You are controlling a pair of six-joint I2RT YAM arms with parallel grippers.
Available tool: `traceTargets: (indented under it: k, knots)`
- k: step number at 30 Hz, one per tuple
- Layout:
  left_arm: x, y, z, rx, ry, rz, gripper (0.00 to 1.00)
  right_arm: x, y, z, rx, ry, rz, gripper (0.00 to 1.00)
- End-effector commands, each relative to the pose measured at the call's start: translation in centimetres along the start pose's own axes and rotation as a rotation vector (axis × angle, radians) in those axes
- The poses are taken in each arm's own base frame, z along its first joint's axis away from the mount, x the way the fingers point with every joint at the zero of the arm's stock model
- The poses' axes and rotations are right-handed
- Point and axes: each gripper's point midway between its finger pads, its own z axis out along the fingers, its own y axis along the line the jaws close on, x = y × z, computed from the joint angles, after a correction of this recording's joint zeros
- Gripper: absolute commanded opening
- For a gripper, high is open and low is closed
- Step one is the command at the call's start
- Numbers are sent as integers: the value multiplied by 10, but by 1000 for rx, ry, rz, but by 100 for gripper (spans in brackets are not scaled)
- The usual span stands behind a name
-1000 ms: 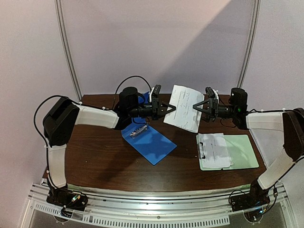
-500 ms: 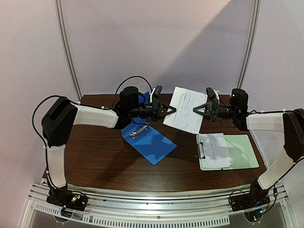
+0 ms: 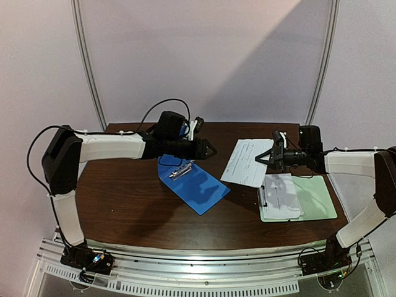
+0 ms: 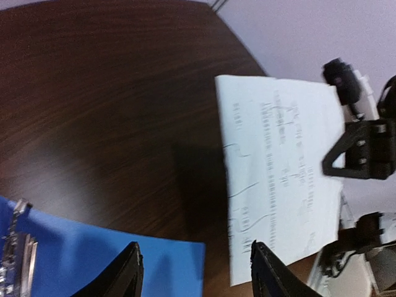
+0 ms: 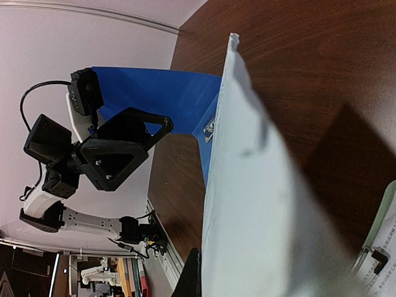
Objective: Put the files into the folder
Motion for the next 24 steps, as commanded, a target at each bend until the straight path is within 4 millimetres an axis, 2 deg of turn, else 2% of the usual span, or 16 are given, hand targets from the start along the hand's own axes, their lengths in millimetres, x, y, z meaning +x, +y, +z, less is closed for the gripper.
traceTargets:
  k: [1, 12, 18, 24]
  knots:
    - [26, 46, -18, -296, 127, 166, 60, 11, -12, -7, 63, -10, 25, 0]
    - [39, 99, -34, -604, 301, 355, 57, 24, -19, -5, 91, 13, 32, 0]
    - [44, 118, -44, -719, 343, 406, 62, 27, -20, -5, 96, 22, 28, 0]
    - [55, 137, -44, -765, 385, 417, 66, 28, -21, -5, 100, 26, 26, 0]
